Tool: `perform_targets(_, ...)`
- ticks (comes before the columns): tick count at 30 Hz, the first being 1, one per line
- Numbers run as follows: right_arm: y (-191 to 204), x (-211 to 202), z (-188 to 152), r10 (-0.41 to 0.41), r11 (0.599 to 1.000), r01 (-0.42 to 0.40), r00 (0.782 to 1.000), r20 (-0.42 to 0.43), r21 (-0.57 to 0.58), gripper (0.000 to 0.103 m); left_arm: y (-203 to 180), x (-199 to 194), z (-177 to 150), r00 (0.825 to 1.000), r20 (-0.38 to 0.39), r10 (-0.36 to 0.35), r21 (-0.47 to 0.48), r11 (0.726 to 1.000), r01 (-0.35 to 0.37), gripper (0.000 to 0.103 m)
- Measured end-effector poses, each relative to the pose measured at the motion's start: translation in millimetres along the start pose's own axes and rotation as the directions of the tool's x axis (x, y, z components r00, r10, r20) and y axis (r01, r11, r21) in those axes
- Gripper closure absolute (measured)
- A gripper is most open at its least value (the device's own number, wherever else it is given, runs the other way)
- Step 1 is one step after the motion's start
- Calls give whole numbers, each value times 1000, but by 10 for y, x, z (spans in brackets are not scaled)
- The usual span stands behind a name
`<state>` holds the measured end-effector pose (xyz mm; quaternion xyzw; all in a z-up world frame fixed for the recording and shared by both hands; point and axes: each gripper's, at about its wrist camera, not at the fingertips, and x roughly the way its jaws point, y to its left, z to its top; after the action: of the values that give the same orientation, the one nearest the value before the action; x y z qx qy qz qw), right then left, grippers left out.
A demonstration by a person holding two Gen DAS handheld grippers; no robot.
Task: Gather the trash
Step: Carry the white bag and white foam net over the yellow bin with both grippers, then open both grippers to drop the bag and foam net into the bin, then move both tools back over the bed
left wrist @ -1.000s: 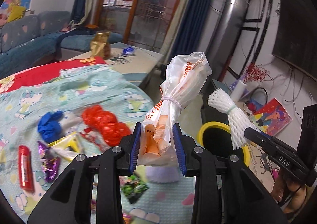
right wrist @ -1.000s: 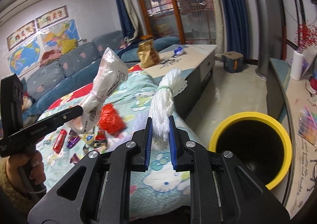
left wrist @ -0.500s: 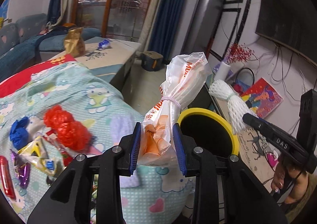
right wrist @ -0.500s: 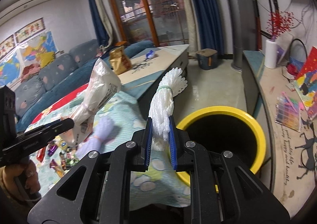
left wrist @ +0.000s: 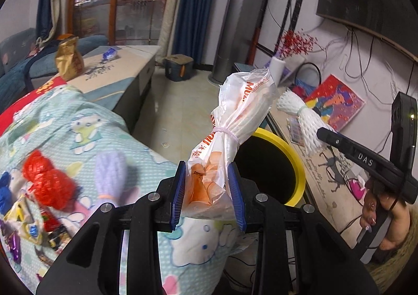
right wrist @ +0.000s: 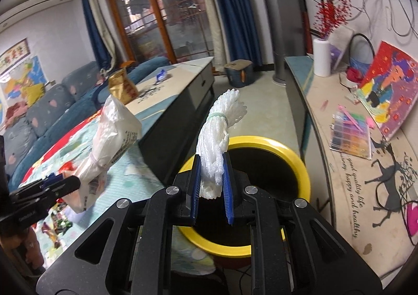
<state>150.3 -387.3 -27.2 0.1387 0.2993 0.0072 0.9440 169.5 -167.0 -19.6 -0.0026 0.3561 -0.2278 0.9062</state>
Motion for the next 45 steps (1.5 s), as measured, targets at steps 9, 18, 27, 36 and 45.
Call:
perform_targets(9, -316, 102, -50, -43, 998, 44, 999, -23, 38, 92, -253, 449, 26, 998, -64, -12, 37, 999, 14, 71)
perform_targets(18, -477, 214, -132, -57, 996, 61, 996, -70, 59, 92, -414, 843, 58, 993, -116, -22, 63, 998, 29, 70)
perform_targets(27, -636, 345, -233, -70, 989, 85, 990, -119, 122, 62, -406, 1161, 103, 989, -139, -51, 13, 998, 53, 25)
perform_targets(36, -666, 277, -249, -115, 984, 126, 989, -96, 123, 47, -232, 939, 87, 996, -88, -35, -56, 998, 30, 7)
perform_targets(45, -335, 138, -179, -78, 995, 81, 996, -39, 59, 39, 74, 433, -7, 999, -20, 32, -134, 990, -34, 6)
